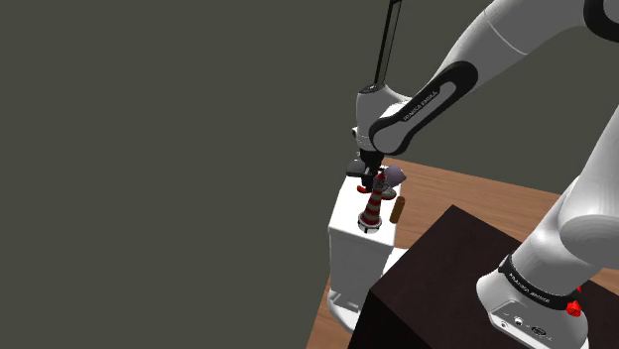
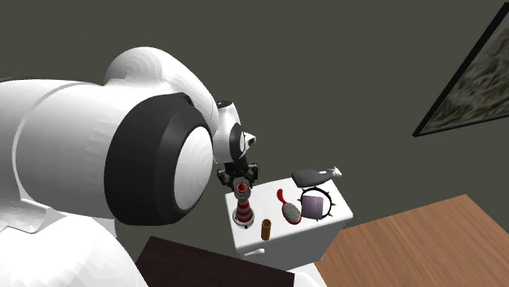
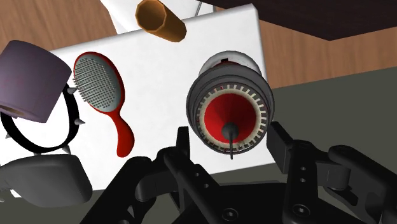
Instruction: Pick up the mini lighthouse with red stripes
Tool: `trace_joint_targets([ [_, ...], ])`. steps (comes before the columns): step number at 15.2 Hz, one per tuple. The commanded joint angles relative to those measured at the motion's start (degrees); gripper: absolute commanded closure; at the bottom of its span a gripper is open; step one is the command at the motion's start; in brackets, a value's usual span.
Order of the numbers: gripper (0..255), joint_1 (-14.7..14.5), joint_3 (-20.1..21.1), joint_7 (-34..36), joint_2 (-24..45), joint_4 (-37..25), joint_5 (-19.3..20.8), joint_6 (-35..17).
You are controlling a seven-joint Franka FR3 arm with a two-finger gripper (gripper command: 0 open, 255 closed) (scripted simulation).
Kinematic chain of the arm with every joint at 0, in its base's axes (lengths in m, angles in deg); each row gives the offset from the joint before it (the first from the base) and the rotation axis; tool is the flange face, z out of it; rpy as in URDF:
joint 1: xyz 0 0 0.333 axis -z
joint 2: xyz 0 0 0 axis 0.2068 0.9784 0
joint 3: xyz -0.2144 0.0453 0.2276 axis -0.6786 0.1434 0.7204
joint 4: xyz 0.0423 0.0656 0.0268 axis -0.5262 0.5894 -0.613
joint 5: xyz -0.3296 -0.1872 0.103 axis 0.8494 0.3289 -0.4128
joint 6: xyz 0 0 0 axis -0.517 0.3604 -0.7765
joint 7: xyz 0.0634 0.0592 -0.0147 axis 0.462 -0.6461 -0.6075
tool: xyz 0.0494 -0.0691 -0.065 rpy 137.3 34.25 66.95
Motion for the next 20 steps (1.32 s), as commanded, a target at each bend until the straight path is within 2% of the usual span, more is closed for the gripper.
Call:
trace_joint_targets([
  [1,255,0.0,0.0,0.0,0.0,0.0,0.0,0.0],
  [3,255,0.0,-0.1,0.0,0.0,0.2,0.0,-0.1],
  [18,255,-0.1,0.5,-3.4,-9.5,-1.9,-2.9,11.2],
  [20,255,-0.1,0.5,-3.4,-9.6,-1.9,-2.9,11.3],
])
